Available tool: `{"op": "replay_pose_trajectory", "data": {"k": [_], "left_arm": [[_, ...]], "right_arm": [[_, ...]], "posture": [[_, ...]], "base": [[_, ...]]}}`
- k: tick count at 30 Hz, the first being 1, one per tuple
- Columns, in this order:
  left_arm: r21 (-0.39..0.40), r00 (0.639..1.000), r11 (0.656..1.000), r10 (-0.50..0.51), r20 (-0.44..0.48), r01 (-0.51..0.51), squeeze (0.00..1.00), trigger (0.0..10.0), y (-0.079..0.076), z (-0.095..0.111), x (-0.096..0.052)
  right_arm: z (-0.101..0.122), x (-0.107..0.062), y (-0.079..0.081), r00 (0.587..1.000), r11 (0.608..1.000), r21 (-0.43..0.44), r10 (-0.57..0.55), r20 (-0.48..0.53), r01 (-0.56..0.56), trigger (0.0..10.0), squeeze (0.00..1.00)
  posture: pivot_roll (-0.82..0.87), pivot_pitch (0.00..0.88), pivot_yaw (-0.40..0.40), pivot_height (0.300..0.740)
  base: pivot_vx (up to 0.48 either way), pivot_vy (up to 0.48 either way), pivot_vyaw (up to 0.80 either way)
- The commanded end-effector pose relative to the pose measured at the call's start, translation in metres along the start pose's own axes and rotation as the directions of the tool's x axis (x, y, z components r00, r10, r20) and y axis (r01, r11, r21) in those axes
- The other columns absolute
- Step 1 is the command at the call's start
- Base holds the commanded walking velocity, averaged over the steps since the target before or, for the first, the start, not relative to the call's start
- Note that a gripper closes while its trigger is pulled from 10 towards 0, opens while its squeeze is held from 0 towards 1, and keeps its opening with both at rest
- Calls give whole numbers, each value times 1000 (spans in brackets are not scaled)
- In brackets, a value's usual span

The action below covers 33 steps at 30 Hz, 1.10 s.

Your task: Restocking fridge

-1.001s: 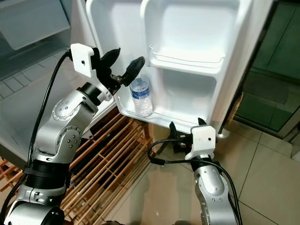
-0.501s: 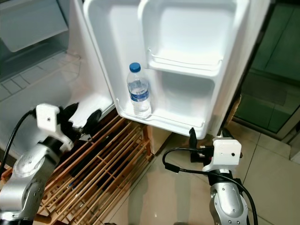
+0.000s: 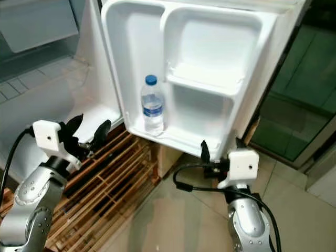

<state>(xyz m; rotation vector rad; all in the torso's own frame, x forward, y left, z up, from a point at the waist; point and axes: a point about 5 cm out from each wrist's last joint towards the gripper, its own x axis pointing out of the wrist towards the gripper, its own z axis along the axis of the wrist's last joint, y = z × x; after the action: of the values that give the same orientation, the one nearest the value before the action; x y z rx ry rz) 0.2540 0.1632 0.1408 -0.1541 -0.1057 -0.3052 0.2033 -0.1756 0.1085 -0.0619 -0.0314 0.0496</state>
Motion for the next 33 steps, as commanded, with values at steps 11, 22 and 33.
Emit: {"op": "replay_pose_trajectory", "data": {"k": [11,22,33], "left_arm": [[-43,990,992,112,-81,-116,0,10000,14,-14,22],[158,784,978,203,-586,-135,0,10000,43,-101,4],[167,594,982,187,-783,-90,0,10000,43,-138,-13]], "right_arm": [[-32,-12,-56,955,961,-214,-221,-199,177,10000,35],[24,40,-127,851,761,-416,-521,67,498,10000,31],[92,122,-79,950,890,-368,-183,255,270,10000,31]], "posture": [[-137,0,54,740],[-125,0,52,740],[-116,0,60,740]], "base": [[0,-163,0],[0,0,0],[0,0,0]]}}
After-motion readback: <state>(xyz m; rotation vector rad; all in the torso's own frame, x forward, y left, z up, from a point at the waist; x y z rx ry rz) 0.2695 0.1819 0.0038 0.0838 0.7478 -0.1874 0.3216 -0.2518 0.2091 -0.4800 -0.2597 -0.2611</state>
